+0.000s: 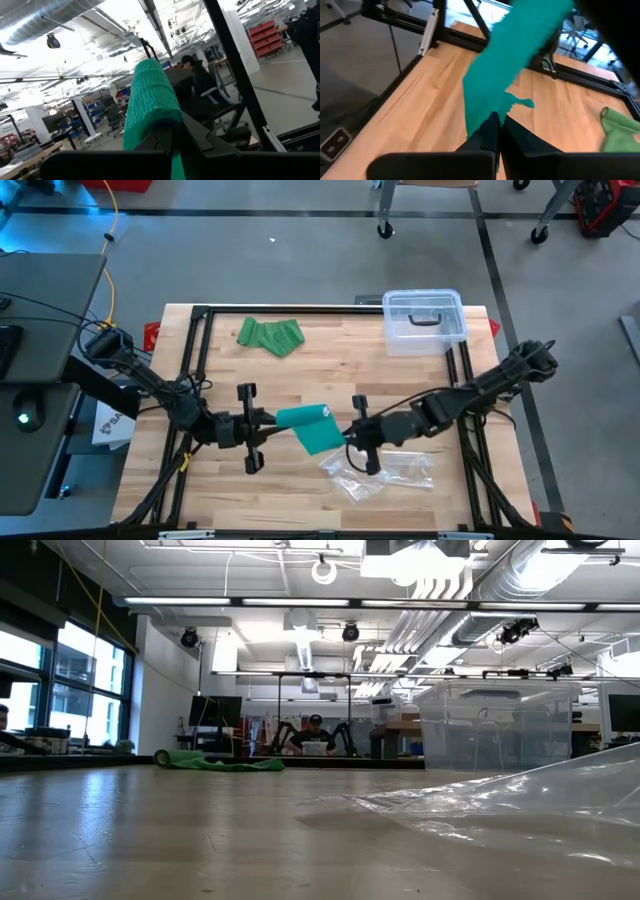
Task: Roll bandage
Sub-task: Roll the blue bandage
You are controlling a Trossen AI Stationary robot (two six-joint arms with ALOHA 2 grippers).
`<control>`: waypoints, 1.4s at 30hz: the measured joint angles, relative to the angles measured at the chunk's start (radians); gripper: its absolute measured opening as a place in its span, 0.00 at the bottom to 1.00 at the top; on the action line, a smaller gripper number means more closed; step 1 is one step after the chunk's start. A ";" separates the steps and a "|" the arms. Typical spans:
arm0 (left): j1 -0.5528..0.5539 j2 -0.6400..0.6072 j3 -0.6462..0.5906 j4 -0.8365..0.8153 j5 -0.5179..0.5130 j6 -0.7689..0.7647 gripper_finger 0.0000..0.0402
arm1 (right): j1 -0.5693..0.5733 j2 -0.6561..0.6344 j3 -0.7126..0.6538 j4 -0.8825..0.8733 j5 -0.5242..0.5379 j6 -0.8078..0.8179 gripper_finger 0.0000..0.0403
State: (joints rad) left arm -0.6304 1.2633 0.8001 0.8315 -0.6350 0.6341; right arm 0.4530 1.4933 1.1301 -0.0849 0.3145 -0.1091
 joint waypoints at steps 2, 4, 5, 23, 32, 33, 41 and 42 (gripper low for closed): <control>0.000 0.000 0.000 -0.004 -0.038 0.011 0.02 | 0.016 0.000 0.000 0.000 0.000 0.001 0.00; 0.000 0.000 0.000 -0.023 -0.079 0.024 0.02 | 0.031 0.000 0.000 0.000 0.000 0.000 0.00; 0.000 0.000 0.000 -0.034 -0.094 0.027 0.02 | 0.035 0.000 0.000 0.001 -0.006 0.000 0.00; -0.002 0.000 0.000 -0.116 -0.136 -0.030 0.02 | 0.042 -0.001 0.115 -0.259 0.151 -0.027 0.45; -0.013 0.000 0.070 -0.325 -0.106 -0.120 0.02 | 0.053 -0.002 0.356 -0.657 0.235 0.031 0.63; -0.013 0.000 0.083 -0.359 -0.098 -0.139 0.02 | 0.054 -0.002 0.369 -0.662 0.235 0.028 0.63; -0.012 0.000 0.111 -0.418 -0.074 -0.180 0.02 | 0.095 -0.002 0.375 -0.416 0.234 -0.162 0.63; -0.012 0.000 0.111 -0.418 -0.074 -0.182 0.02 | 0.098 -0.002 0.375 -0.400 0.235 -0.171 0.63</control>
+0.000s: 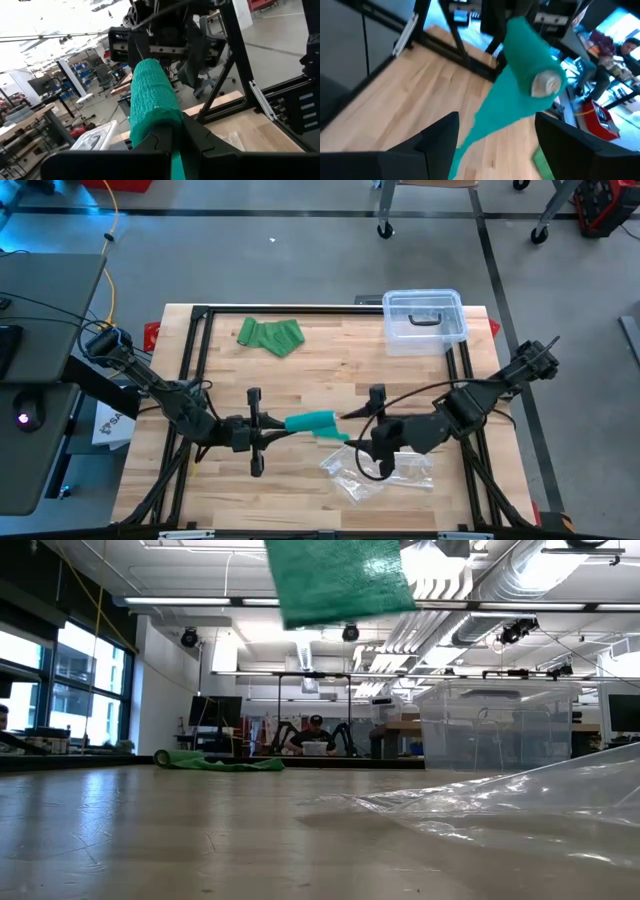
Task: Roll bandage
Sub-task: Roll the blue bandage
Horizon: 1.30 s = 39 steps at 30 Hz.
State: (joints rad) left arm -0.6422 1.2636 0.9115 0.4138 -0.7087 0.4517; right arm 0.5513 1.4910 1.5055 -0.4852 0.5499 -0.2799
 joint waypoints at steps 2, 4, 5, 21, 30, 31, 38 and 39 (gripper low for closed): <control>0.000 0.000 0.000 0.001 0.000 -0.006 0.02 | 0.001 0.000 0.000 0.021 -0.001 -0.015 0.62; 0.002 0.000 0.000 0.001 0.000 -0.005 0.02 | 0.001 0.000 -0.001 0.040 -0.015 -0.016 0.61; 0.004 0.000 0.000 0.002 0.000 -0.006 0.02 | -0.002 0.000 -0.001 0.048 -0.039 -0.017 0.60; 0.040 0.000 0.000 0.005 0.115 -0.040 0.17 | -0.036 0.027 -0.002 0.132 -0.142 -0.064 0.58; 0.040 0.000 0.000 0.010 0.107 -0.052 0.41 | -0.027 0.027 -0.002 0.160 -0.139 -0.090 0.58; 0.040 0.000 0.000 0.010 0.096 -0.049 0.42 | -0.019 0.027 -0.002 0.165 -0.132 -0.096 0.58; 0.039 0.000 0.000 0.009 0.082 -0.030 0.42 | 0.064 0.027 0.060 0.100 -0.016 -0.070 0.58; 0.039 0.000 0.000 0.009 0.082 -0.027 0.41 | 0.076 0.027 0.068 0.084 0.048 -0.047 0.58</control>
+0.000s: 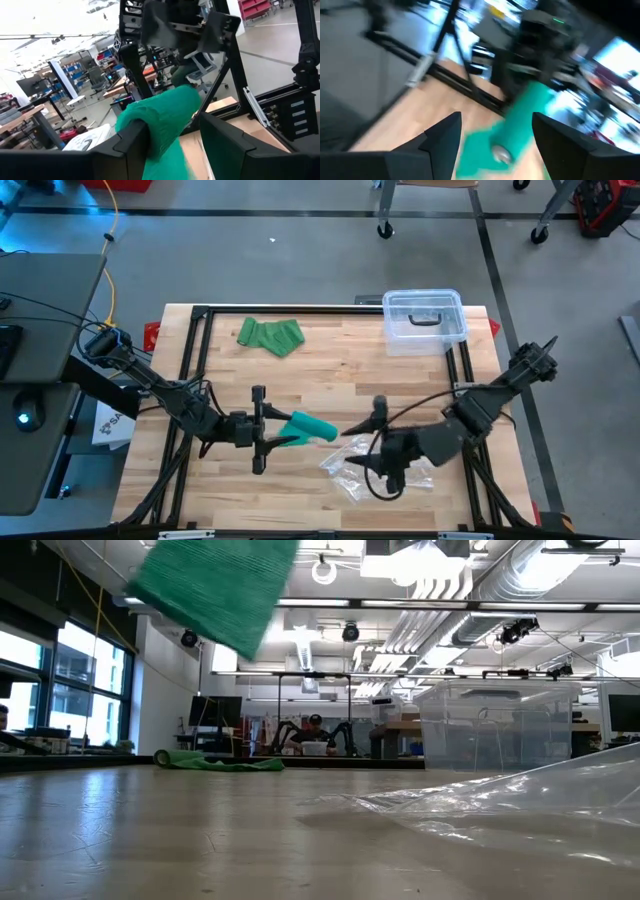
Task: Roll bandage
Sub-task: Roll the blue bandage
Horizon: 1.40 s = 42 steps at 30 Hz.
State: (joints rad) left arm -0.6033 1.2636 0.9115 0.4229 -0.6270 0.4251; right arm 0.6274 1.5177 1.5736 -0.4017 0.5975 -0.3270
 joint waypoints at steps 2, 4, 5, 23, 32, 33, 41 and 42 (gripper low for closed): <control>0.000 0.000 0.000 0.000 0.000 0.005 0.41 | 0.011 -0.001 0.009 -0.044 0.116 0.053 0.58; 0.000 0.000 0.000 0.002 0.000 0.005 0.41 | 0.007 -0.002 0.009 -0.093 0.140 0.107 0.58; 0.000 0.000 0.000 0.007 -0.001 0.011 0.41 | 0.001 -0.002 0.001 -0.108 0.132 0.135 0.58; -0.002 0.065 0.001 0.232 -0.029 0.126 0.41 | -0.035 -0.001 -0.117 0.137 0.170 0.106 0.54; -0.001 0.098 0.001 0.287 -0.030 0.128 0.41 | -0.066 -0.001 -0.117 0.147 0.131 0.049 0.21; -0.001 0.098 0.001 0.287 -0.021 0.116 0.41 | -0.068 -0.001 -0.117 0.156 0.115 0.037 0.16; 0.001 0.097 0.001 0.284 0.009 0.077 0.41 | -0.078 -0.002 -0.117 0.198 0.044 -0.040 0.05; 0.002 0.097 0.001 0.284 0.009 0.077 0.41 | -0.078 -0.002 -0.116 0.205 0.041 -0.040 0.06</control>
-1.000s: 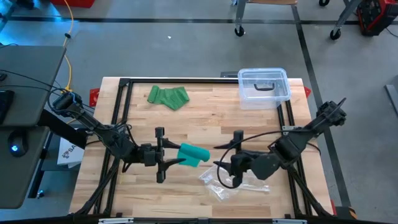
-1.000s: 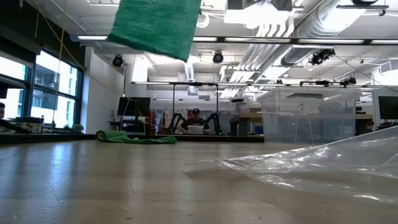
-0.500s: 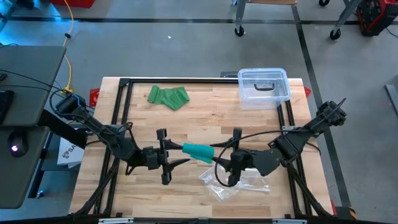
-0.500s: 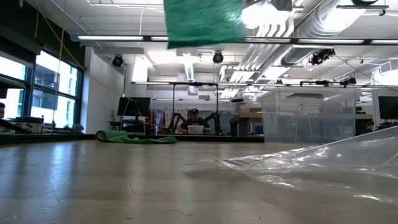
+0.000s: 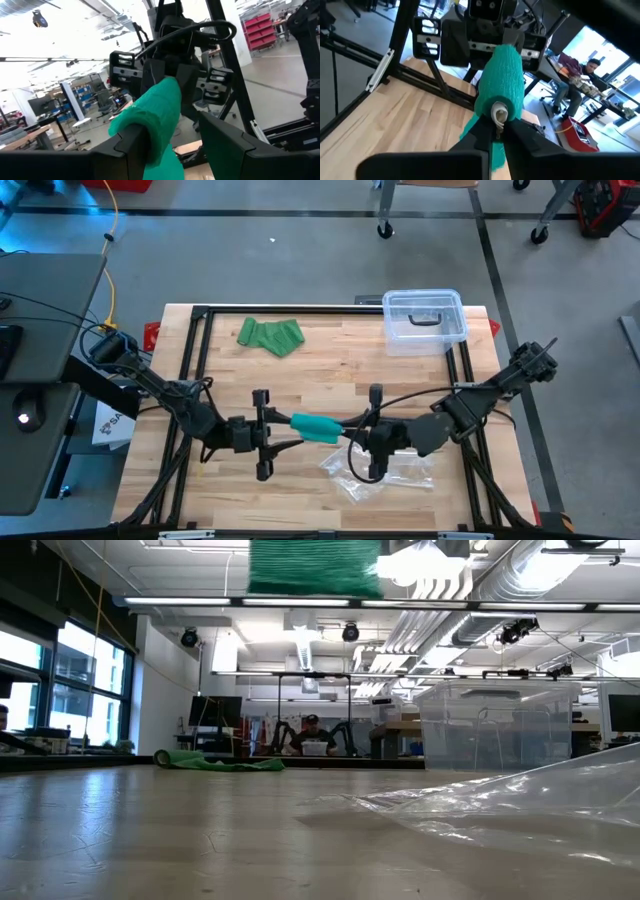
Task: Roll bandage
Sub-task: Roll the blue bandage
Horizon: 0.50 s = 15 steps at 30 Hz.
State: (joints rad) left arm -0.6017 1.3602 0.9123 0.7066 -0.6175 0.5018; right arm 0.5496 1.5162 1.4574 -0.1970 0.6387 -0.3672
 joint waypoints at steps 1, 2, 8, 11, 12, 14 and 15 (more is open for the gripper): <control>0.001 0.000 0.000 0.000 0.000 -0.001 0.42 | 0.000 0.000 0.000 0.001 0.000 0.000 0.06; 0.003 0.000 0.000 -0.001 0.000 -0.001 0.42 | 0.000 0.000 0.000 0.001 -0.001 0.000 0.06; 0.013 0.000 0.000 -0.001 -0.001 -0.003 0.38 | 0.000 0.000 0.000 0.000 -0.008 -0.016 0.07; 0.020 0.000 0.000 -0.001 0.009 -0.015 0.31 | 0.001 0.000 0.000 0.000 -0.011 -0.056 0.07; 0.021 0.000 0.000 -0.001 0.016 -0.022 0.28 | 0.000 0.000 0.000 0.000 -0.010 -0.068 0.07; 0.026 0.000 0.000 -0.003 0.040 -0.032 0.25 | 0.000 0.000 0.000 0.004 -0.011 -0.079 0.07; 0.027 0.000 0.000 -0.004 0.050 -0.036 0.25 | 0.000 0.000 0.001 0.007 -0.012 -0.079 0.07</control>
State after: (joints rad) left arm -0.5746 1.3605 0.9123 0.7029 -0.5679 0.4655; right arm 0.5498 1.5158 1.4580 -0.1902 0.6270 -0.4463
